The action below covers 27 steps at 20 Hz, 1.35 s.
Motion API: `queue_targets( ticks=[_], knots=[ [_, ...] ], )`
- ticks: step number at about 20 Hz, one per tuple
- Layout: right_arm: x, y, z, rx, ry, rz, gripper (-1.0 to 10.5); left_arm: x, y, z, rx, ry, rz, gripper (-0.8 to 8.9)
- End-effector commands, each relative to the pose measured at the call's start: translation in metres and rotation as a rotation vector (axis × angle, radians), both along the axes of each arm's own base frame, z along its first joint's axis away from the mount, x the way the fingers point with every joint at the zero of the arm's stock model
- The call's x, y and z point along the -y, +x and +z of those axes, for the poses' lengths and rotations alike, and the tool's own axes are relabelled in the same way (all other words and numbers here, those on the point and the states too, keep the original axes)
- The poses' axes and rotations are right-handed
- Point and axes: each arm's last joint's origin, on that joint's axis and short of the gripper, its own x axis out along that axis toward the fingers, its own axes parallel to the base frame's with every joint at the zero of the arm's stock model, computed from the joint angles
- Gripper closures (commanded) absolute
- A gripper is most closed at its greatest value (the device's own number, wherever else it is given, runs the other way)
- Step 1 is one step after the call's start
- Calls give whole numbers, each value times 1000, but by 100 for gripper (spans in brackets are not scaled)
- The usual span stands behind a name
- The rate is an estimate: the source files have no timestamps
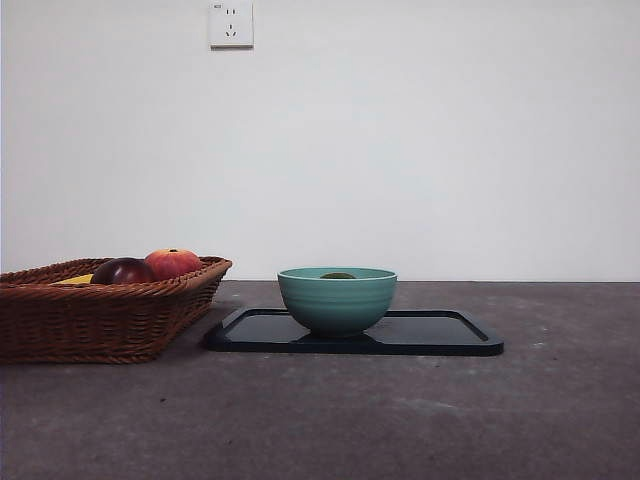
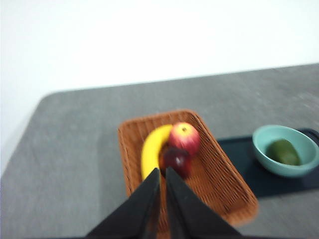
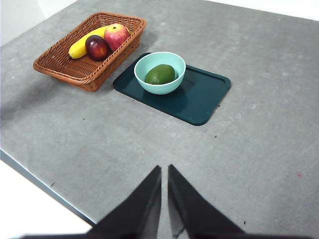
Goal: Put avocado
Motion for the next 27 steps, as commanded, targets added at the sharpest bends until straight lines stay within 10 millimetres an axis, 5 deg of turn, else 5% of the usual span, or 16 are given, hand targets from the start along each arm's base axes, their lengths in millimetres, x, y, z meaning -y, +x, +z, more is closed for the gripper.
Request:
queue_targets(
  ticks=[1, 6, 10, 27],
  knots=[
    [0, 0, 2, 13, 4, 8, 929, 0, 19, -24, 47, 8, -26, 794],
    [0, 0, 2, 13, 4, 8, 929, -10, 44, -110, 52, -123, 40, 794],
    [0, 0, 2, 13, 4, 8, 929, -11, 37, -148, 56, -160, 57, 794],
    [0, 0, 2, 13, 4, 8, 929, -10, 29, -176, 1, -116, 171, 794]
  ],
)
